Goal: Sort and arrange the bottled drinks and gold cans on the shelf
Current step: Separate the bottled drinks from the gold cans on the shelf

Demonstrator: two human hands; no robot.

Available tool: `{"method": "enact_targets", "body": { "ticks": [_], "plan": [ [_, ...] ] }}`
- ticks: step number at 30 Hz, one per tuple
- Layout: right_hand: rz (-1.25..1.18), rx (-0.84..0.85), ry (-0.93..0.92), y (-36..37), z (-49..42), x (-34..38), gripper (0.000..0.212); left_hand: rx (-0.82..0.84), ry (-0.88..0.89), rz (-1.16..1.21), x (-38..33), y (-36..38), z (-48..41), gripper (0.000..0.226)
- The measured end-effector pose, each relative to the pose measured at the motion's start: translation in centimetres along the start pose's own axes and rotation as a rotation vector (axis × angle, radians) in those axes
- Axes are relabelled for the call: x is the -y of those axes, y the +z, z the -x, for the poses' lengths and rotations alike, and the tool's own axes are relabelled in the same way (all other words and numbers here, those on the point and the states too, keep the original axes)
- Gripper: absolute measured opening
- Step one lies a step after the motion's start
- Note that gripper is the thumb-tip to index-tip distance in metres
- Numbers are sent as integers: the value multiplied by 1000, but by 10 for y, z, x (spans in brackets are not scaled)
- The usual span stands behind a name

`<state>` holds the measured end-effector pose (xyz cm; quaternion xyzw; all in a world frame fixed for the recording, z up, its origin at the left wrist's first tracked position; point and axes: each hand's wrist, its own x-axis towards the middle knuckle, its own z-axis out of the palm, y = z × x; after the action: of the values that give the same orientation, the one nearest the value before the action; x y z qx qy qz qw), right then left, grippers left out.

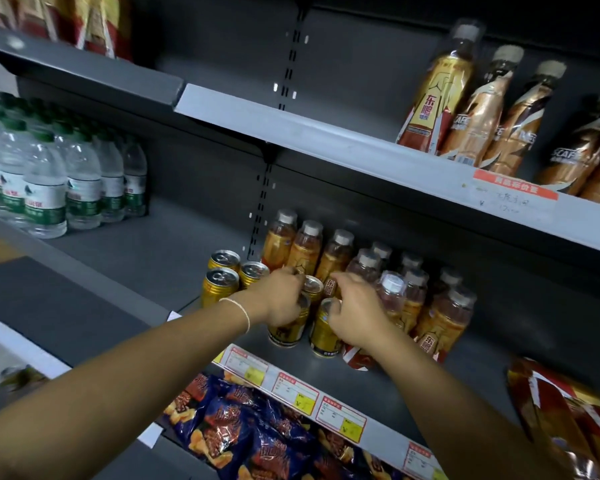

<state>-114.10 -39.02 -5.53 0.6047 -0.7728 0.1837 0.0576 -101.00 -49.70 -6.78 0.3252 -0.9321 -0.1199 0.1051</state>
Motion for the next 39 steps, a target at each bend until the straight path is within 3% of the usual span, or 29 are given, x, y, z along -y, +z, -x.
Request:
{"method": "enact_targets", "body": {
  "ticks": [7, 14, 17, 19, 22, 31, 34, 39],
  "plan": [
    [229, 246, 71, 22, -8, 0, 42, 128, 85, -73, 7, 20, 6, 73],
    [351, 335, 99, 29, -13, 4, 48, 36, 86, -230, 12, 29, 0, 93],
    [423, 376, 93, 29, -15, 7, 46, 12, 50, -230, 14, 29, -2, 86],
    [441, 366, 92, 27, -15, 8, 38, 18, 23, -178, 17, 27, -2, 72],
    [433, 307, 70, 24, -11, 11, 30, 7, -2, -107, 19, 26, -1, 70],
    [246, 174, -4, 33, 24, 12, 50, -29, -33, 99, 11, 35, 13, 89],
    [207, 144, -40, 35, 44, 7, 64, -68, -46, 137, 4, 35, 24, 88],
    [143, 71, -112, 21, 82, -6, 68, -127, -94, 146, -17, 33, 45, 86]
  ]
}}
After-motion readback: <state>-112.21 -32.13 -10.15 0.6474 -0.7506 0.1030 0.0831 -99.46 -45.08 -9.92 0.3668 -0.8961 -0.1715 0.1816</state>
